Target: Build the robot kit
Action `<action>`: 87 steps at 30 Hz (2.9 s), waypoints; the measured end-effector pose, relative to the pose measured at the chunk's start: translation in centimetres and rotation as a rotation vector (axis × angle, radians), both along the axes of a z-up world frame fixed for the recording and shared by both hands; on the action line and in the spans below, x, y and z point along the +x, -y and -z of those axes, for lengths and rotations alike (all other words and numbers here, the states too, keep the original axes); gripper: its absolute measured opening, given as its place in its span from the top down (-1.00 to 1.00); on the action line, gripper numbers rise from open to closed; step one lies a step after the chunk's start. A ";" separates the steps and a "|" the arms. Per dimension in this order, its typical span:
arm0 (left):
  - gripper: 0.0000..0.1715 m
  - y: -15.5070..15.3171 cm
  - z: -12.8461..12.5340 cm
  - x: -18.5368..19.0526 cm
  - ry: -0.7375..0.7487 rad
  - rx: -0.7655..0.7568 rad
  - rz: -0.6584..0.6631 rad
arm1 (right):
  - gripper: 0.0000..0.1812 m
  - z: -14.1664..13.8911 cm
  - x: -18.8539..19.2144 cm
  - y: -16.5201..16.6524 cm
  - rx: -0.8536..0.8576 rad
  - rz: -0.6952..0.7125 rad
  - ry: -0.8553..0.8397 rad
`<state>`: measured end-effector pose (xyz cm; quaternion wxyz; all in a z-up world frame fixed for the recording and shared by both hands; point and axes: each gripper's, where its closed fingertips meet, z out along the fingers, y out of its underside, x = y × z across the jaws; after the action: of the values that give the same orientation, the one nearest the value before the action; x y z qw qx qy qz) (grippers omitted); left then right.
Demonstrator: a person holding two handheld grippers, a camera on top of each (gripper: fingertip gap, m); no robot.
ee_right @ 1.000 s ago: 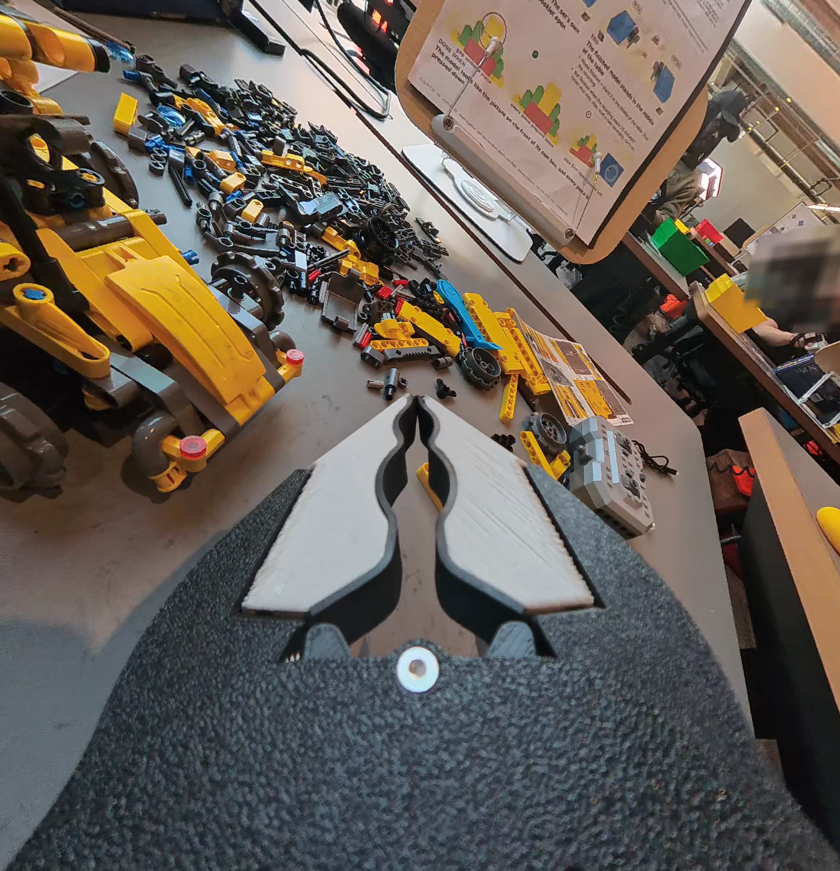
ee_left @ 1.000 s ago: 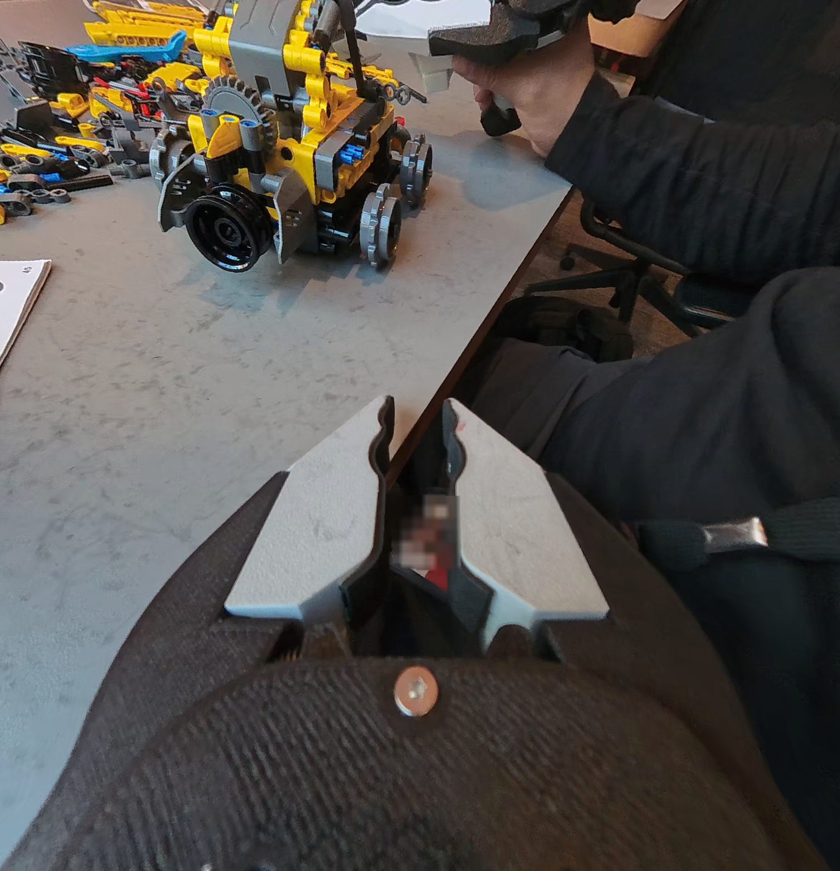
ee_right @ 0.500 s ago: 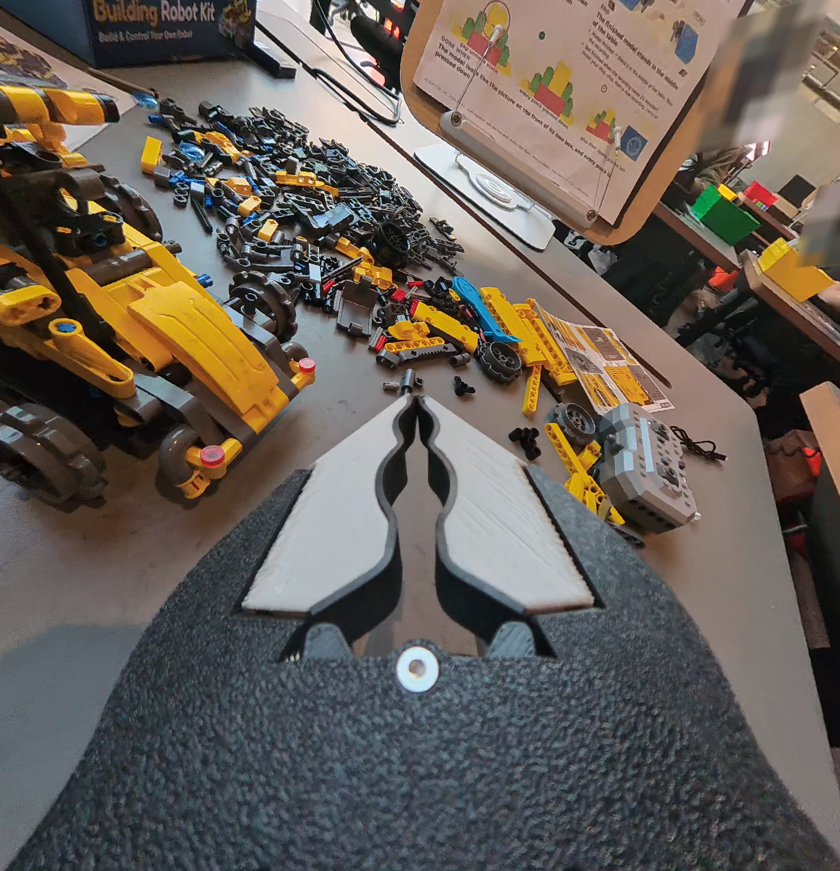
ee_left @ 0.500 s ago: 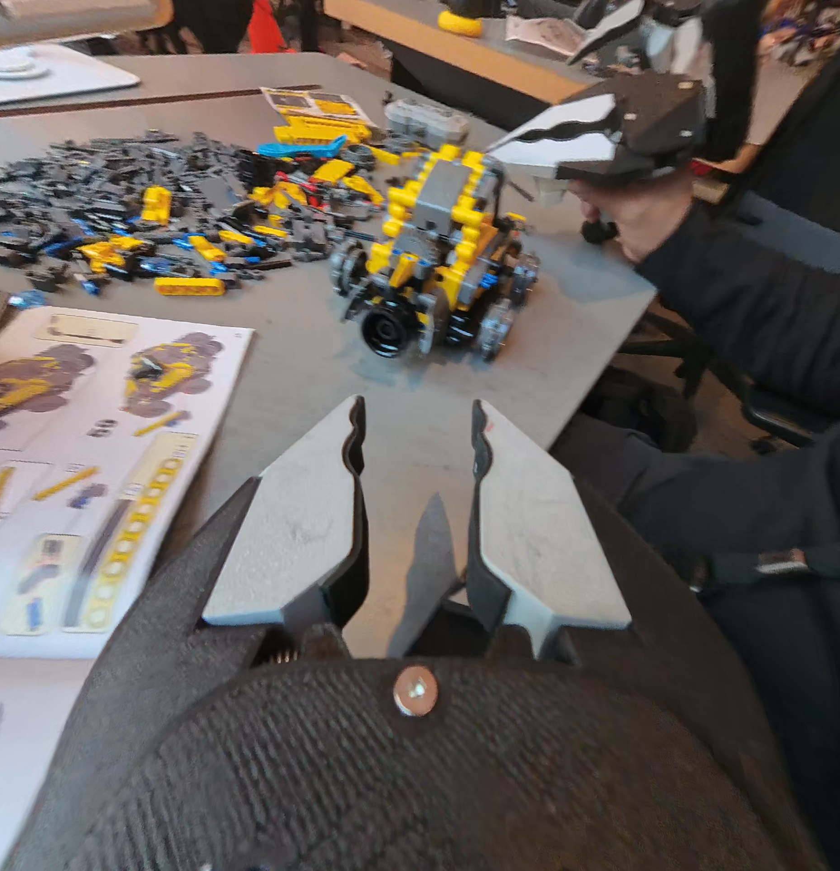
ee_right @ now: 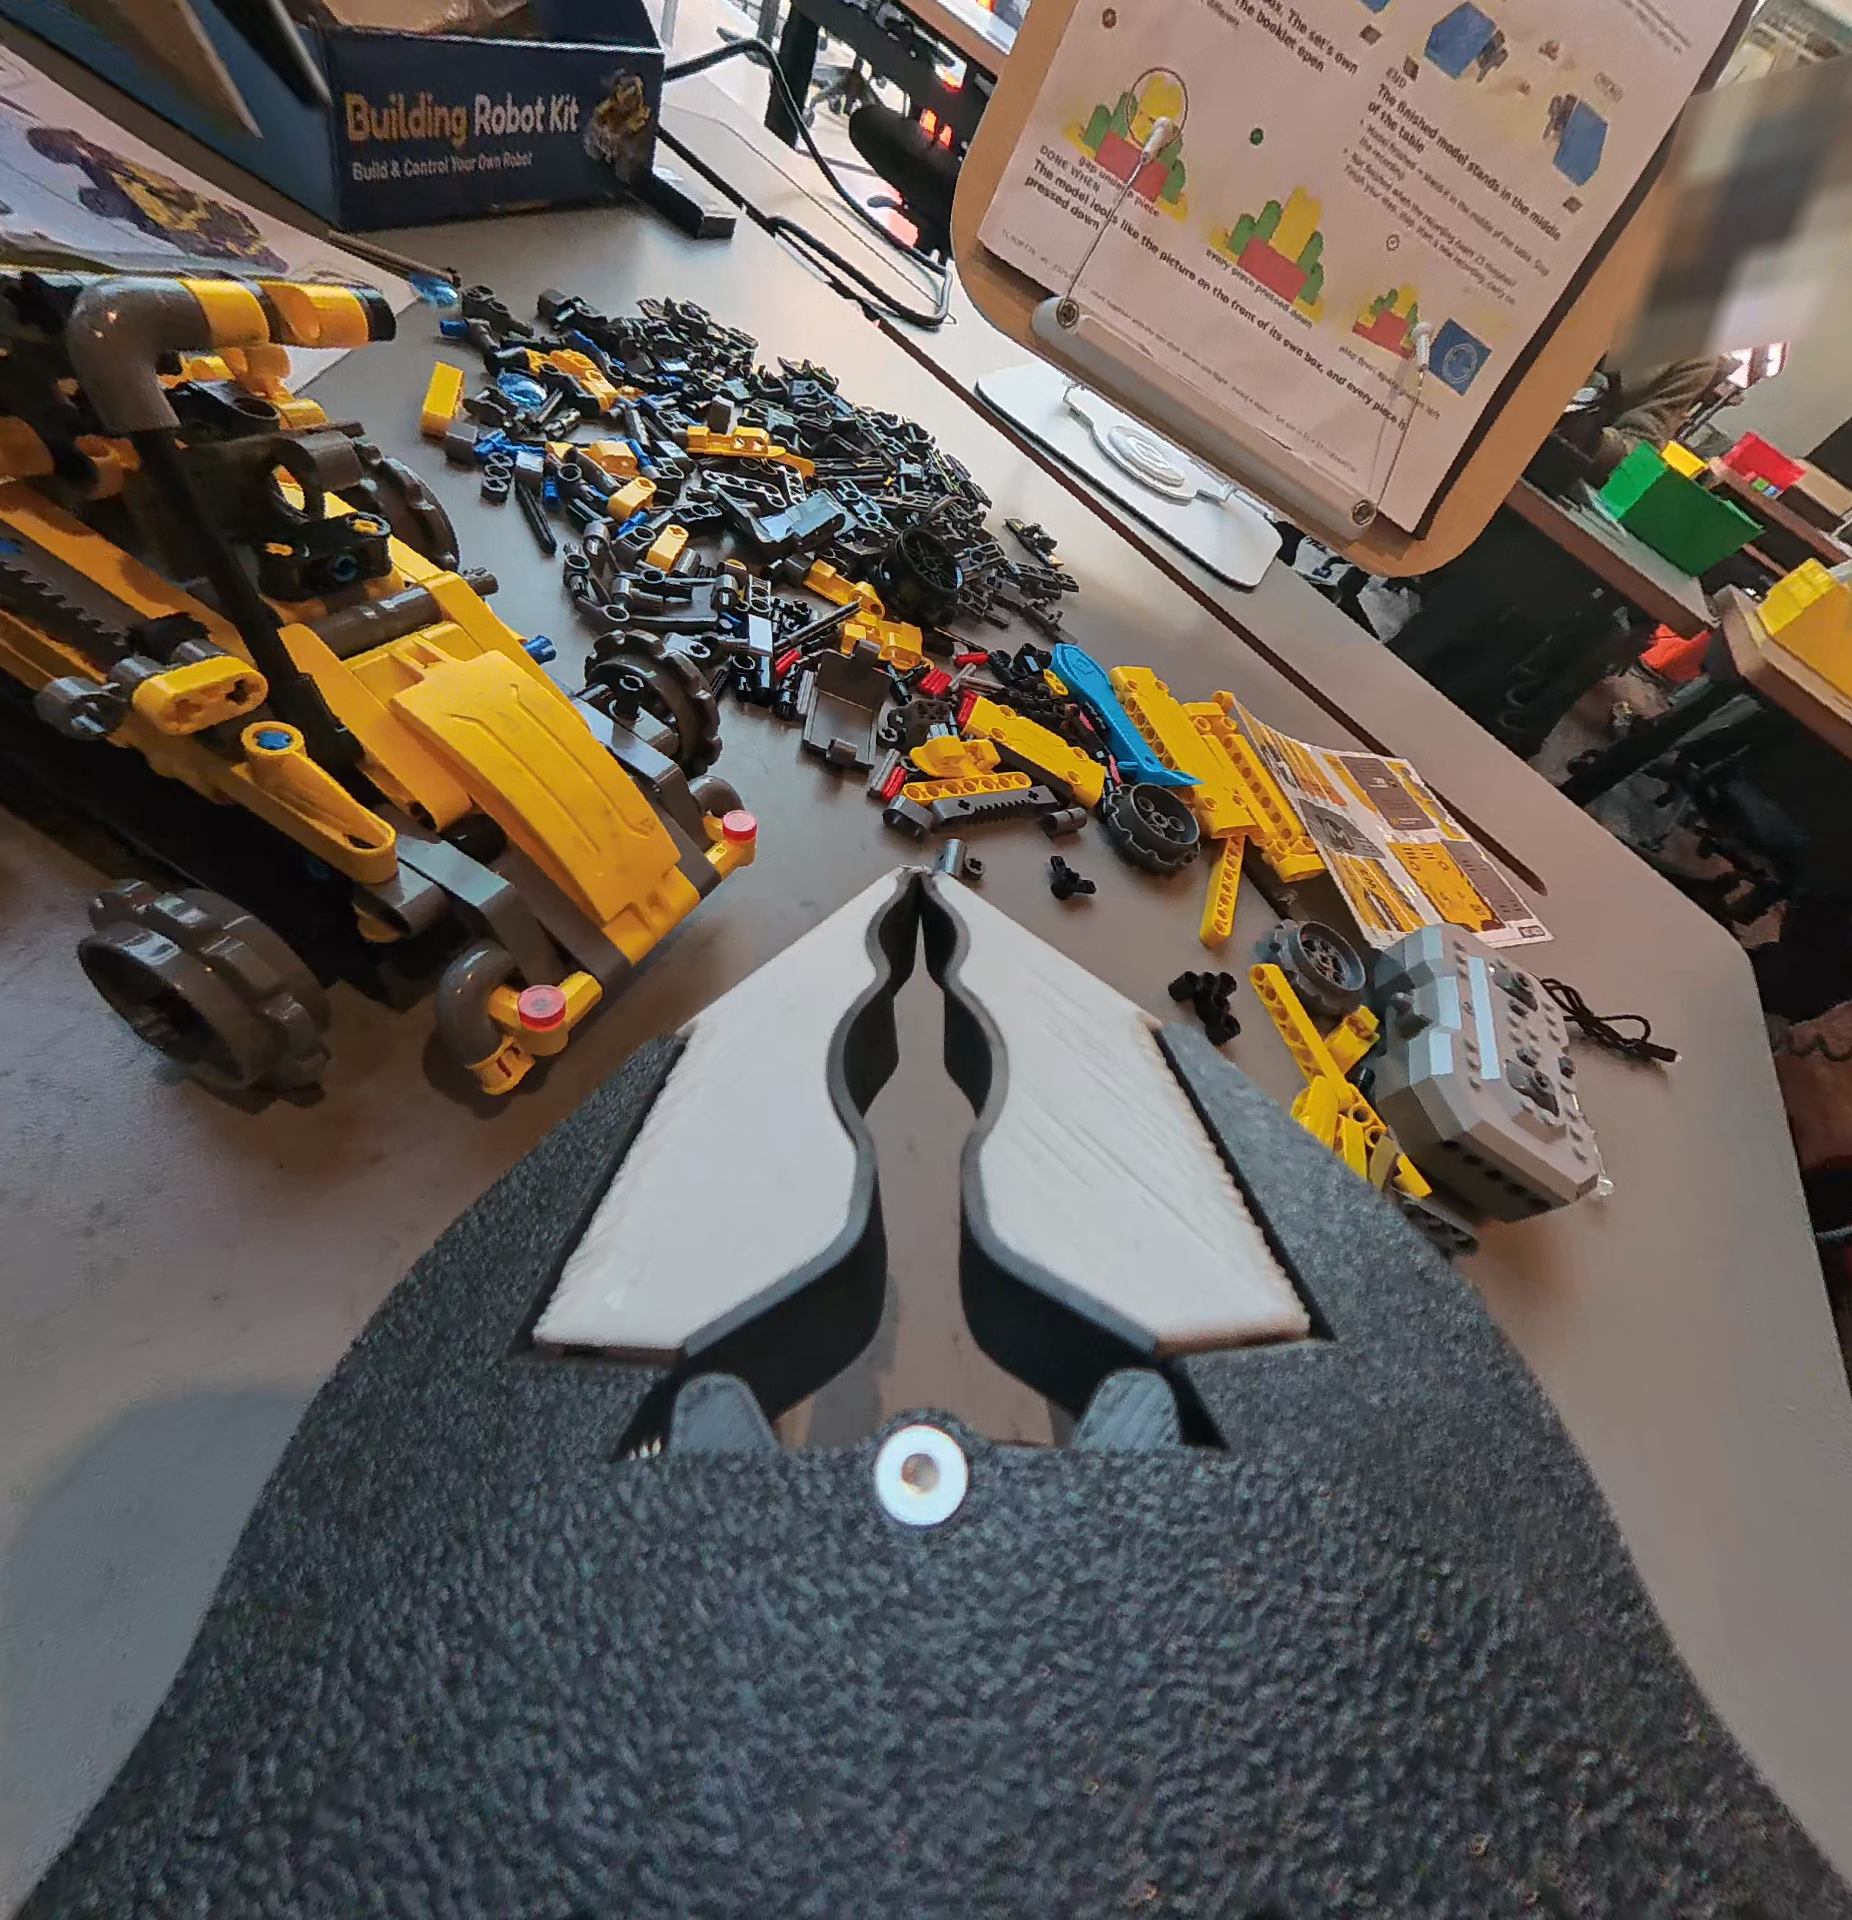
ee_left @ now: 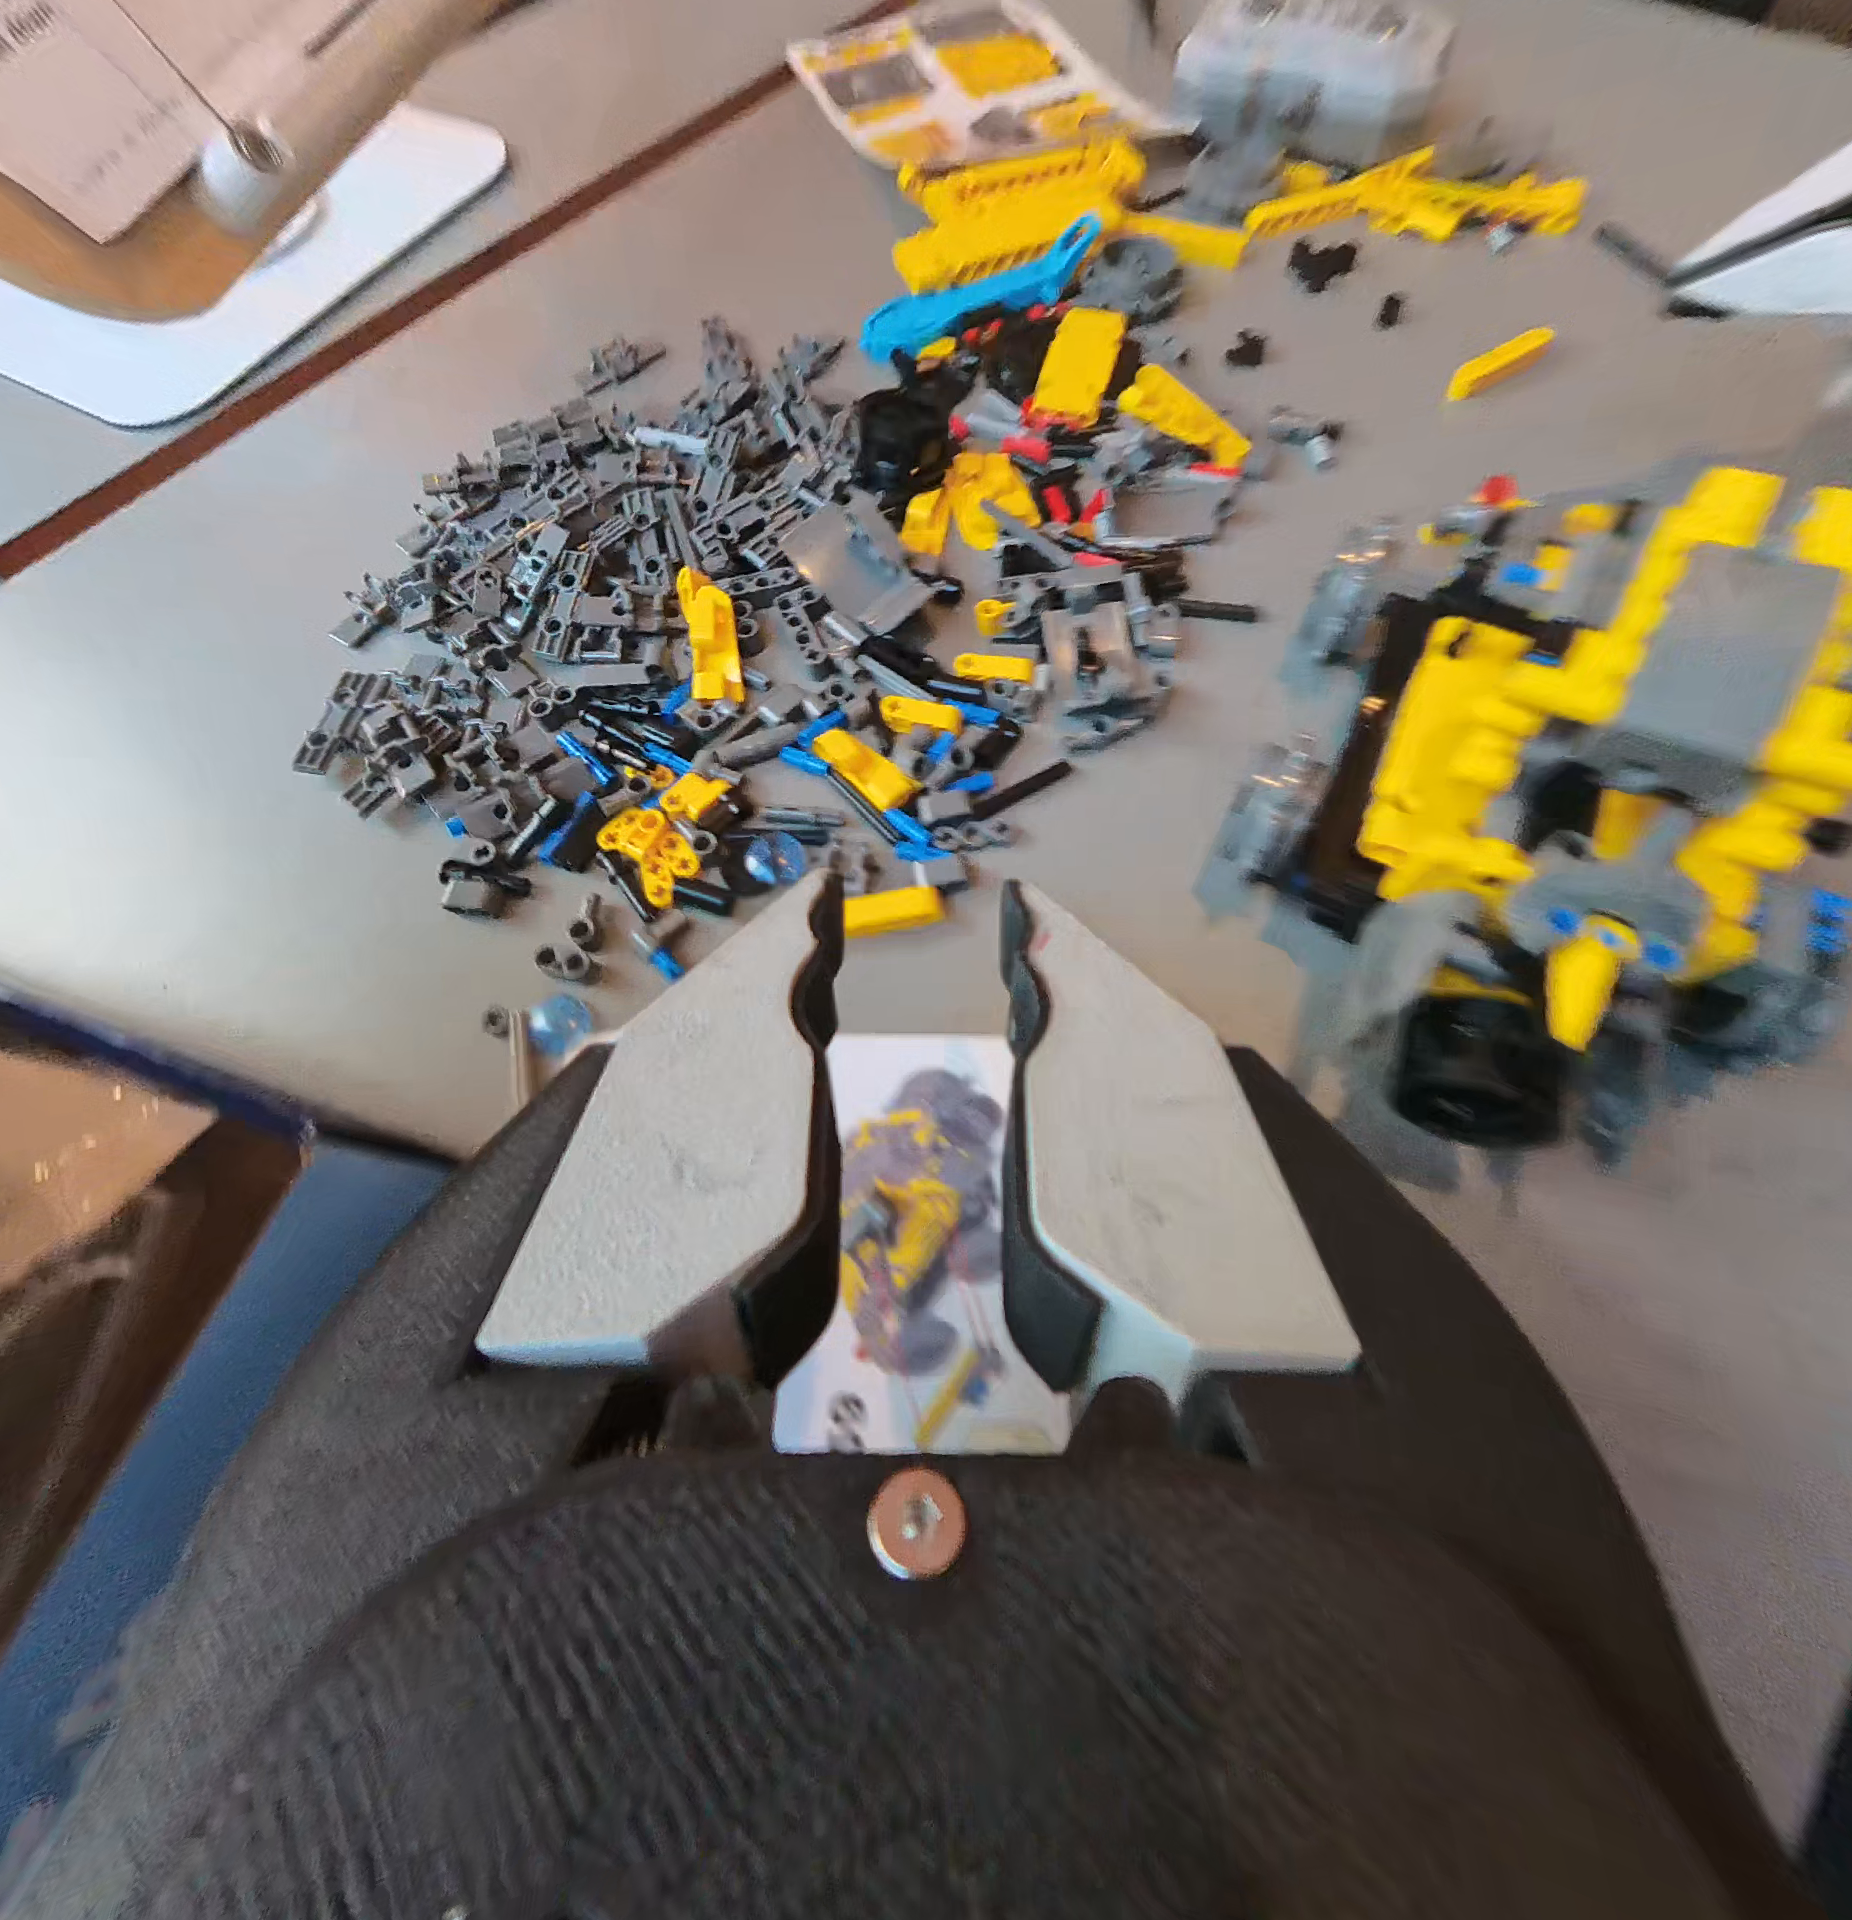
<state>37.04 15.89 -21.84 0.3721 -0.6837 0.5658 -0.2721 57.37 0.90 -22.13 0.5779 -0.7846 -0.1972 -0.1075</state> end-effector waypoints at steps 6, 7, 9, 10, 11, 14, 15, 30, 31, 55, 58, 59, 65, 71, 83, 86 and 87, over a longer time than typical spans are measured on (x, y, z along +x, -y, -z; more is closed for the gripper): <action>0.74 -3.9 3.8 4.6 -0.202 -0.124 0.023 | 1.00 0.0 0.0 0.0 -0.002 -0.004 -0.008; 0.77 -4.4 4.4 5.1 -0.226 -0.118 0.018 | 1.00 0.0 0.0 0.0 -0.001 -0.004 -0.008; 0.77 -4.6 5.1 6.1 -0.245 -0.134 0.049 | 1.00 0.0 0.0 0.0 0.000 -0.006 -0.009; 0.77 -4.4 5.5 6.4 -0.259 -0.145 0.071 | 1.00 -0.1 0.0 0.0 0.001 -0.007 -0.010; 0.76 -4.3 6.0 6.4 -0.293 -0.152 0.083 | 1.00 -0.1 0.0 0.0 0.002 -0.008 -0.011; 0.79 -5.1 6.5 6.7 -0.319 -0.134 0.073 | 1.00 -0.2 0.0 0.0 0.005 -0.012 -0.017; 0.80 -5.2 6.5 6.8 -0.324 -0.137 0.070 | 1.00 -0.2 0.0 0.0 0.006 -0.013 -0.020; 0.85 -3.6 6.3 4.1 -0.395 -0.203 0.136 | 1.00 0.2 -0.5 0.0 -0.016 -0.042 -0.028; 0.83 -3.1 6.3 3.8 -0.406 -0.219 0.163 | 1.00 0.4 -0.7 0.0 -0.026 -0.054 -0.029; 0.53 -3.0 6.3 8.4 -0.245 -0.118 0.062 | 0.63 1.8 -5.4 -12.3 -0.603 -0.443 -0.148; 0.61 -2.7 6.5 8.4 -0.247 -0.115 0.117 | 0.66 5.0 -5.2 -12.5 -0.678 -0.446 -0.042; 0.66 -2.9 6.5 8.4 -0.252 -0.104 0.122 | 0.71 5.7 -4.8 -12.9 -0.674 -0.422 -0.004; 0.76 -3.7 4.8 8.6 -0.165 -0.013 0.103 | 0.96 2.8 -5.1 -14.4 -0.483 -0.406 -0.059; 0.88 -2.5 4.5 7.8 -0.193 0.002 0.170 | 0.87 4.5 -6.9 -13.5 -0.567 -0.495 -0.118; 0.86 -2.8 5.7 7.5 -0.224 -0.014 0.136 | 0.90 4.7 -7.2 -13.9 -0.548 -0.480 -0.141; 0.86 -3.1 5.0 7.5 -0.200 -0.019 0.121 | 0.91 5.8 -7.4 -13.9 -0.573 -0.480 -0.088; 0.86 -3.2 4.9 7.4 -0.196 -0.024 0.117 | 0.93 5.7 -7.6 -13.9 -0.570 -0.490 -0.100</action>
<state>44.44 19.07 -26.74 0.2903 -0.6772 0.6351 -0.2320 49.73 14.83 -27.81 0.3540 -0.8476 -0.3727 0.1316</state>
